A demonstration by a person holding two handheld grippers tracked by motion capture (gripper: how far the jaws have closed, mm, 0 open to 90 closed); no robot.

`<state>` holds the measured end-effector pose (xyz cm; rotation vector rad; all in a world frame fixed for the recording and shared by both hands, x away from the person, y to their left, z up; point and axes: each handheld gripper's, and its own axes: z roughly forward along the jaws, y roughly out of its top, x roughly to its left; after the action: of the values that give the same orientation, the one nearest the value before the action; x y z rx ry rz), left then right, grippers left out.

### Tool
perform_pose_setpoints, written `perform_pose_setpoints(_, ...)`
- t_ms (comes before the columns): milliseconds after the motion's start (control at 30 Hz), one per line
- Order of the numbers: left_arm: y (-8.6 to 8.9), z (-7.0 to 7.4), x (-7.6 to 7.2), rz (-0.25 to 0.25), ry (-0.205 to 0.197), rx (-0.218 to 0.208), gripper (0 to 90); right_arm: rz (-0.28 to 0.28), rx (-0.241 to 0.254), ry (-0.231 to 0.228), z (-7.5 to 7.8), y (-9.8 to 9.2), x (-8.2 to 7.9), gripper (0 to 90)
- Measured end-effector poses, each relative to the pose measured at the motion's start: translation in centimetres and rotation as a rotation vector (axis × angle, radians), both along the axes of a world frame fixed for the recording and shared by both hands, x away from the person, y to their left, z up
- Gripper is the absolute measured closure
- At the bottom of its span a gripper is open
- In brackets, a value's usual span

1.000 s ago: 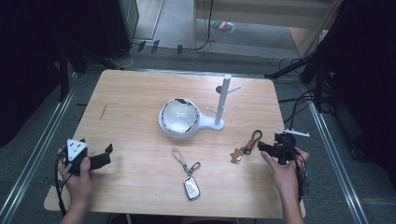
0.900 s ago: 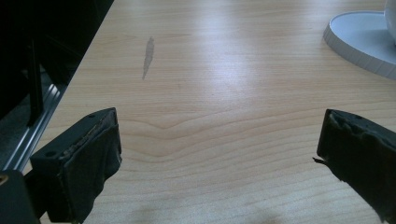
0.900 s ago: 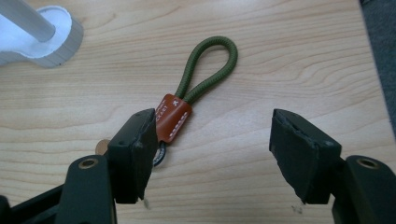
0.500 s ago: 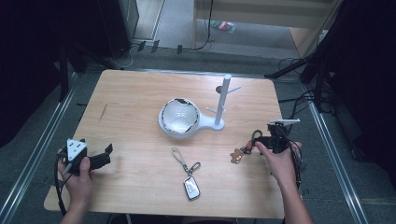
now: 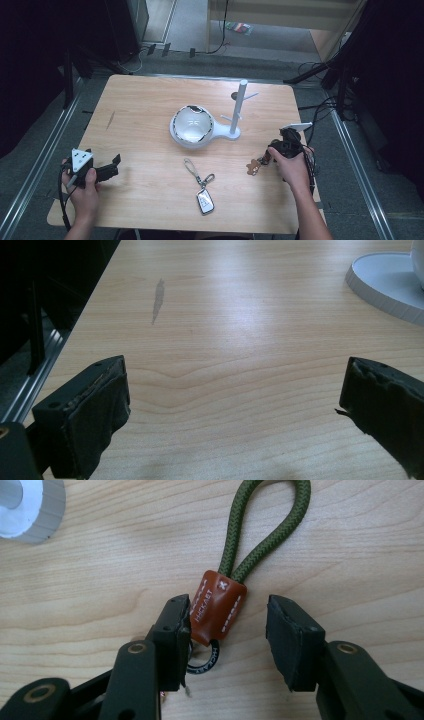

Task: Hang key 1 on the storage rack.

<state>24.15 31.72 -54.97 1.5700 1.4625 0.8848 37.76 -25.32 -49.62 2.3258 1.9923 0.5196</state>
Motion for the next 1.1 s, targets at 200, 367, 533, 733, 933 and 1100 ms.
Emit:
perform_pose_setpoints(200, 0.0, 0.0, 0.0, -0.001, 0.0, 0.0, 0.0, -0.021, 0.003, 0.027, -0.3, 0.2, 0.5, 56.6)
perform_pose_setpoints(367, 0.0, 0.0, 0.0, -0.002, 0.001, 0.001, 0.0, -0.029, 0.006, 0.038, -0.6, 0.3, 0.8, 58.9)
perform_pose_setpoints(533, 0.0, 0.0, 0.0, -0.002, 0.002, 0.001, 0.0, -0.025, 0.008, 0.05, -0.8, 0.8, 1.0, 65.0)
perform_pose_setpoints(733, 0.0, 0.0, 0.0, -0.001, 0.001, -0.001, 0.0, -0.011, -0.045, 0.042, -0.9, 1.7, 1.1, 74.1)
perform_pose_setpoints(933, 0.0, 0.0, 0.0, -0.002, 0.003, -0.001, 0.0, 0.049, -0.058, -0.008, -0.7, 1.9, 0.6, 80.5)
perform_pose_setpoints(1100, 0.0, 0.0, 0.0, -0.002, 0.004, -0.001, 0.0, 0.083, -0.064, -0.059, -0.6, 2.2, -0.1, 81.3)
